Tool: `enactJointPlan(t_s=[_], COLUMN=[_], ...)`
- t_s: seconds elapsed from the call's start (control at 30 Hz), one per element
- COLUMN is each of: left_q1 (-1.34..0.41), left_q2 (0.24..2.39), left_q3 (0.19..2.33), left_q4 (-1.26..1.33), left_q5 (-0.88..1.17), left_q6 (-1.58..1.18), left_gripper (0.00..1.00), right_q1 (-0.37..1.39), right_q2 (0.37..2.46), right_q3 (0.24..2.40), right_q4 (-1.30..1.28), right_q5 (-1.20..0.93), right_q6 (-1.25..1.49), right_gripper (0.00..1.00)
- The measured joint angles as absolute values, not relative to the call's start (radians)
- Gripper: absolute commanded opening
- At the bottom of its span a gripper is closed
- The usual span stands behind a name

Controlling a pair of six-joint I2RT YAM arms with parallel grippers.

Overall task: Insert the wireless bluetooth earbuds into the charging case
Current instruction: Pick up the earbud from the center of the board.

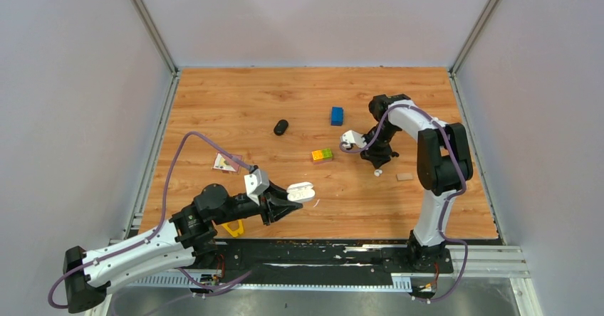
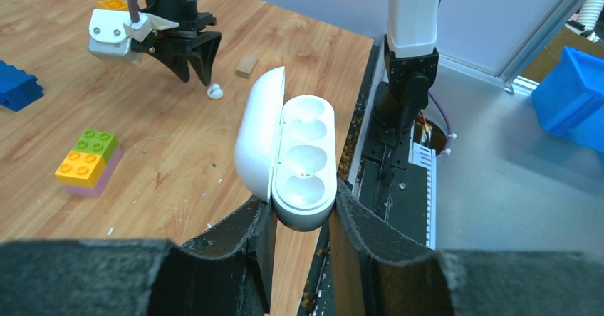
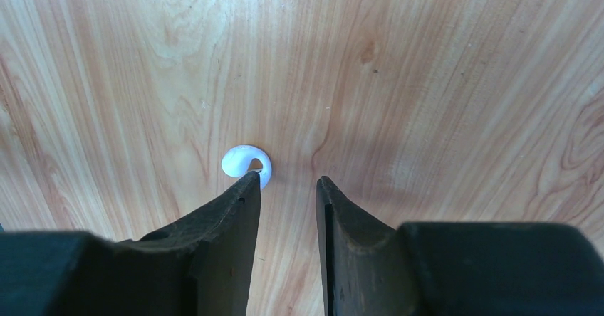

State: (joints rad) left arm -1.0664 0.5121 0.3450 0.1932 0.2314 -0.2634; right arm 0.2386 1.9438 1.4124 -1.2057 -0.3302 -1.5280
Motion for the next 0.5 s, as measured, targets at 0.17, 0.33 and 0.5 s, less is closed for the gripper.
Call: enactJointPlan(t_s=[0.17, 0.33, 0.5], left_q1=[-1.067, -1.066, -1.066], left_q2=[0.507, 0.504, 0.506], left_q3=[0.345, 0.345, 0.345], left_q4=[0.190, 0.190, 0.189], left_q5=[0.230, 0.229, 0.229], left_q6=[-0.263, -0.263, -0.263], left_gripper=[0.00, 0.00, 0.00], right_q1=[0.239, 0.239, 0.238], right_q2=[1.949, 1.950, 1.949], right_q3=[1.406, 1.395, 1.374], right_q4=[-1.208, -1.214, -1.228], right_q5=[-0.331, -0.331, -0.331], right_q6=[-1.528, -1.528, -1.527], right_gripper=[0.36, 0.36, 0.36])
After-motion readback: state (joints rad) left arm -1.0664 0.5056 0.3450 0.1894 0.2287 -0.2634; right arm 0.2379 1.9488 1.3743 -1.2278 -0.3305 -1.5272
